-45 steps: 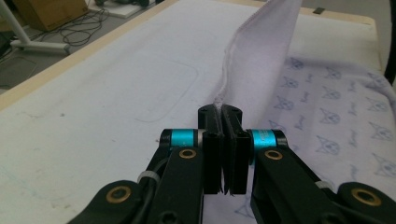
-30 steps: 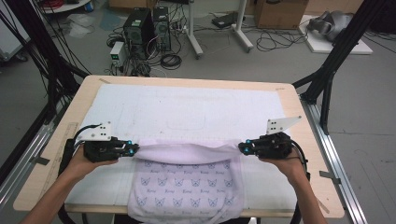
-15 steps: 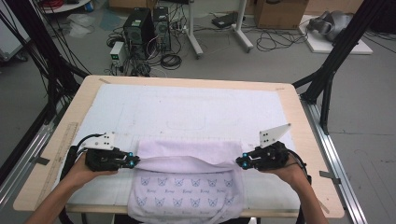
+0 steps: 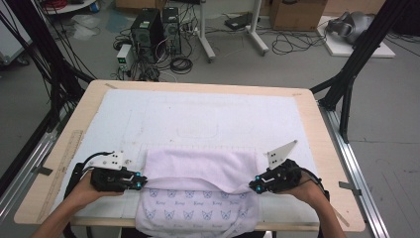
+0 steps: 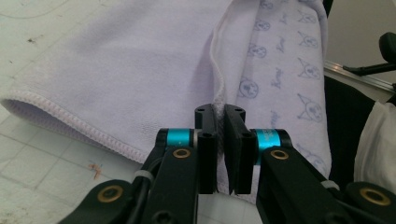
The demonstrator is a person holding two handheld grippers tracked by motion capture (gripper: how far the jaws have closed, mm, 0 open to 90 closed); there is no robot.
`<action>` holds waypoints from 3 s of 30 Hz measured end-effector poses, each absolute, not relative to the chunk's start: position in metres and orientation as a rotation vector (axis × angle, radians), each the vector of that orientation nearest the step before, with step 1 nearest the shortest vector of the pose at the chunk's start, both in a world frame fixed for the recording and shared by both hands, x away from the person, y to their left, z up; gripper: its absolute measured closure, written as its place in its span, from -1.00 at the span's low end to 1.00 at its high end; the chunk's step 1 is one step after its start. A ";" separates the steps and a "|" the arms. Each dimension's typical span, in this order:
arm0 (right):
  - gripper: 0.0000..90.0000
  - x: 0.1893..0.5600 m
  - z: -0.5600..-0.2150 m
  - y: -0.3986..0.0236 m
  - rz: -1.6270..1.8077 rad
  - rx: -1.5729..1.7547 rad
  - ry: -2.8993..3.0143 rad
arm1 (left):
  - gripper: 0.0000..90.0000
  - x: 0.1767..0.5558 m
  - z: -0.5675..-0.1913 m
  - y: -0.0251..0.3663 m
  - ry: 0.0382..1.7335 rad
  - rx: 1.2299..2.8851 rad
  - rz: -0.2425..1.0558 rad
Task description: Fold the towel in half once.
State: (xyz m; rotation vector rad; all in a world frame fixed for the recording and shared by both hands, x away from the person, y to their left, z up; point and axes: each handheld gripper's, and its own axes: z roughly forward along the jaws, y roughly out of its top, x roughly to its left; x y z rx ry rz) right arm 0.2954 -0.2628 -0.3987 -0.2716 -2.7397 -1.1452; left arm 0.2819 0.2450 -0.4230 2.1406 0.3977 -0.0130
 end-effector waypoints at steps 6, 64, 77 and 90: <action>0.50 0.292 -0.406 -0.261 -1.077 -0.261 -2.737 | 0.30 0.284 -0.424 0.246 0.395 2.135 -0.021; -0.42 0.381 -0.415 -0.257 -1.019 -0.933 -2.899 | -0.63 0.371 -0.433 0.239 0.667 2.124 0.143; 0.38 0.385 -0.420 -0.256 -0.933 -0.935 -2.865 | 0.05 0.375 -0.439 0.238 0.701 2.148 0.109; 0.91 0.381 -0.416 -0.251 -0.925 -0.910 -2.890 | 0.91 0.370 -0.433 0.231 0.676 2.166 0.110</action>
